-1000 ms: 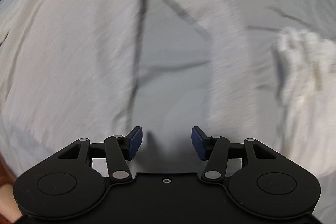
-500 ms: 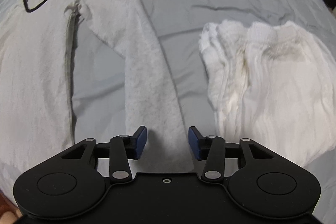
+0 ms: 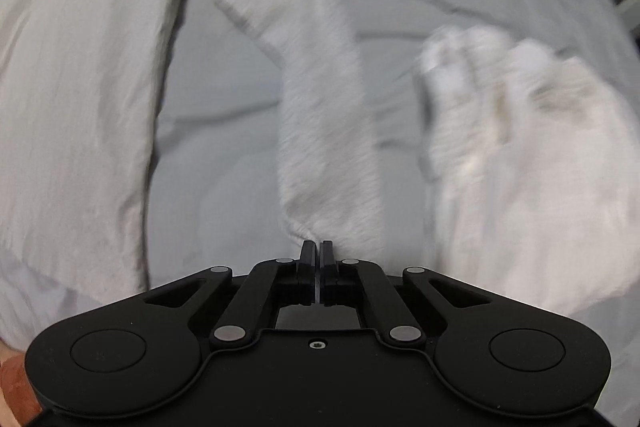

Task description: Fold clothes

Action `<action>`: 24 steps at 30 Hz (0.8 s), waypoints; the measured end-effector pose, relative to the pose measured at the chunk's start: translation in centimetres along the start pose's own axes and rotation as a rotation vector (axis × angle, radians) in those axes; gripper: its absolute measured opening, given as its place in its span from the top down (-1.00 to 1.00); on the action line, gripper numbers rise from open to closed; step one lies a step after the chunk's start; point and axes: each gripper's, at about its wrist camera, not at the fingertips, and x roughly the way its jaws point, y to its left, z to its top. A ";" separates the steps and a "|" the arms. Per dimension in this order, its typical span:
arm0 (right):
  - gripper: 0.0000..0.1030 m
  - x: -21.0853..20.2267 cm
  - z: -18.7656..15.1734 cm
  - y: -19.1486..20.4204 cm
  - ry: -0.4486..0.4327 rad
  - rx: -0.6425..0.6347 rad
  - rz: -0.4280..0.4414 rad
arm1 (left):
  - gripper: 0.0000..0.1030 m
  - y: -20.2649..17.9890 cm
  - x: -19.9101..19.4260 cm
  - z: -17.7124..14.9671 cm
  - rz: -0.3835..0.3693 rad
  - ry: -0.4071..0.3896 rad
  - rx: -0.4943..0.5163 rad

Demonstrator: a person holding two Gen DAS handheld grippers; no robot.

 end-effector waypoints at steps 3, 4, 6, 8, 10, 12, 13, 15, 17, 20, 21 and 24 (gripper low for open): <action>0.99 -1.9 0.8 -2.1 -0.053 0.047 -0.052 | -0.01 -0.1 0.5 -0.4 -0.001 0.007 -0.004; 0.99 -2.4 1.1 -2.6 -0.067 0.063 -0.068 | -0.01 -0.1 0.7 -0.5 0.000 0.009 -0.004; 0.99 -3.2 1.6 -3.8 -0.096 0.095 -0.100 | -0.01 -0.2 1.0 -0.8 0.005 0.011 0.000; 1.00 -4.5 2.0 -4.9 -0.125 0.125 -0.138 | -0.01 -0.2 1.1 -1.0 0.005 0.011 0.006; 1.00 -5.5 2.5 -6.0 -0.155 0.160 -0.153 | -0.01 -0.2 1.1 -1.2 0.003 0.012 0.008; 1.00 -5.6 3.0 -6.3 -0.173 0.173 -0.155 | -0.01 -0.1 1.1 -1.3 -0.003 0.011 0.008; 1.00 -6.3 3.3 -6.7 -0.193 0.183 -0.157 | -0.01 -0.1 1.1 -1.3 -0.006 0.012 0.008; 1.00 -7.6 3.6 -7.1 -0.225 0.193 -0.153 | -0.01 0.0 1.3 -1.2 -0.007 0.016 0.007; 1.00 -8.9 4.1 -7.6 -0.258 0.199 -0.150 | -0.01 -0.1 1.4 -1.1 -0.004 0.021 0.010; 1.00 -10.9 4.9 -8.2 -0.309 0.192 -0.159 | -0.02 -0.3 1.6 -1.0 0.000 0.023 0.012; 1.00 -11.6 5.1 -8.2 -0.330 0.173 -0.170 | -0.02 -0.3 1.6 -1.0 0.000 0.021 0.011; 1.00 -11.4 5.0 -7.6 -0.295 0.111 -0.174 | -0.02 -0.1 1.6 -1.3 -0.009 0.009 -0.005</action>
